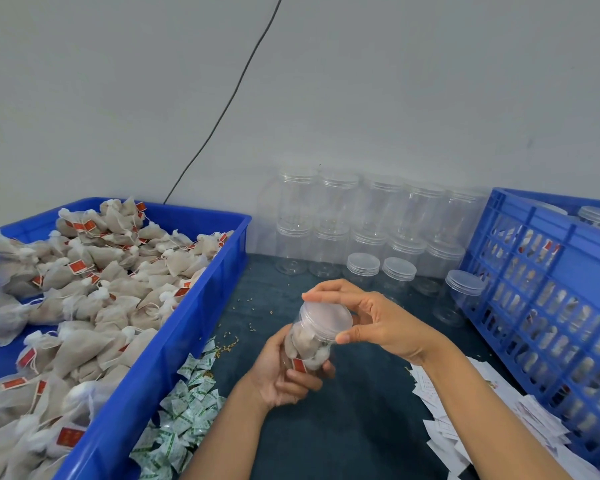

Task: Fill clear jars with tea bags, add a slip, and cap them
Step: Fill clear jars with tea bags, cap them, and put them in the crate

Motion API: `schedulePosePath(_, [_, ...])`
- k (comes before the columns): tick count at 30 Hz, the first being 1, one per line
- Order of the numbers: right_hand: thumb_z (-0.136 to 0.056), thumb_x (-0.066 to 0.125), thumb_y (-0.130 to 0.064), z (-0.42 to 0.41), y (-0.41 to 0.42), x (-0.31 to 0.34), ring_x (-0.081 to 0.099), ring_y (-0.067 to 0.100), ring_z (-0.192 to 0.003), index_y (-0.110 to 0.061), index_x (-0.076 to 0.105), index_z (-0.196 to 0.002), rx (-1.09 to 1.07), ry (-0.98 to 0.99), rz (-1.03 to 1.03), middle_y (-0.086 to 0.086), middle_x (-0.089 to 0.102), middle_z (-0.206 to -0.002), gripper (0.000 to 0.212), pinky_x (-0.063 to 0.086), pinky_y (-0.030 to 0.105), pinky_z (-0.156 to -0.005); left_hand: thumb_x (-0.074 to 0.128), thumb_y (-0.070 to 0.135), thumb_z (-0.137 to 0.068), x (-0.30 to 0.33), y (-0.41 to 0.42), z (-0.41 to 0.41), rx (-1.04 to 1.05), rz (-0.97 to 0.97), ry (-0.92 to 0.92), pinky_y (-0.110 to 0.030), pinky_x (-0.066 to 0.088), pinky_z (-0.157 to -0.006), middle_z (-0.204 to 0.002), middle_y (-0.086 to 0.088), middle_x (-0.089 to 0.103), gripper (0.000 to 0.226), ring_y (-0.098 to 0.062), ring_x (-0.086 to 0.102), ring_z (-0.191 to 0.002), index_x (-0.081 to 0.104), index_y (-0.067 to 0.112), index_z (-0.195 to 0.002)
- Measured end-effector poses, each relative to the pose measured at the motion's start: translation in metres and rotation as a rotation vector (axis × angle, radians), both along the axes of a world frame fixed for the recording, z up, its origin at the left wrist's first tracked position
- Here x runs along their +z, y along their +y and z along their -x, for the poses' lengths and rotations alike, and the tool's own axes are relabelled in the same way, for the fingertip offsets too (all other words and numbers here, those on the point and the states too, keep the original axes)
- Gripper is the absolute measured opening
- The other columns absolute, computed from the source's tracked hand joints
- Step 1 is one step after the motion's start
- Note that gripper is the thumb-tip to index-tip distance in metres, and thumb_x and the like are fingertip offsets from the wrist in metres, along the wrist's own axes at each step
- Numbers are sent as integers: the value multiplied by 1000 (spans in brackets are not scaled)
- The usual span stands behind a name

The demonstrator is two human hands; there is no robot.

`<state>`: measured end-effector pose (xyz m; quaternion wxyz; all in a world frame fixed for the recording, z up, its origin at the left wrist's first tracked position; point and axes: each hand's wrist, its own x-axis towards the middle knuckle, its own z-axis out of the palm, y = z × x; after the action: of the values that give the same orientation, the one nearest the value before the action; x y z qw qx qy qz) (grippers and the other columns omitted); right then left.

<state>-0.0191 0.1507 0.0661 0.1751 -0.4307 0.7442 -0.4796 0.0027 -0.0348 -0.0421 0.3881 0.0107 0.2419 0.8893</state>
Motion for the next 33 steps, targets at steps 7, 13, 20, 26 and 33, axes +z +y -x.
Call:
schedulePosePath(7, [-89,66,-4,-1,-8,6,40,3,-127,-41,50,-134,-126,84,-93,-15,41,-130,60,43,19,-100,64,48,-69,3,6,2,248,-11,119,-13,27,-27,-71,-16,56,58,-9,41,-38,65,-8,-86])
schedulePosePath(13, [-98,53,-22,-13,-15,3,37,-6,-124,-35,41,-139,-244,226,-123,-17,36,-134,45,36,17,-102,50,54,-85,4,14,1,505,141,229,-16,32,-36,-67,-7,50,53,-9,40,-49,64,4,-99])
schedulePosePath(20, [-88,9,-65,-19,-39,-28,59,31,-97,-21,42,-116,-895,496,-425,2,54,-106,62,45,40,-81,55,40,-85,7,20,-2,703,324,328,-24,34,-55,-96,-6,57,37,-12,50,-69,48,20,-115])
schedulePosePath(26, [-98,28,-50,-12,-29,-49,51,19,-85,-24,43,-103,-694,535,-130,-7,45,-99,31,42,36,-77,46,52,-83,8,17,-1,681,459,332,-21,16,-43,-66,-9,52,47,-12,34,-47,63,8,-88])
schedulePosePath(33, [-90,34,-39,-4,-16,-42,48,30,-97,-17,35,-130,-282,925,-244,10,47,-120,45,41,36,-90,43,54,-83,4,10,1,505,338,305,-17,13,-35,-58,-6,45,50,-10,31,-41,62,8,-73])
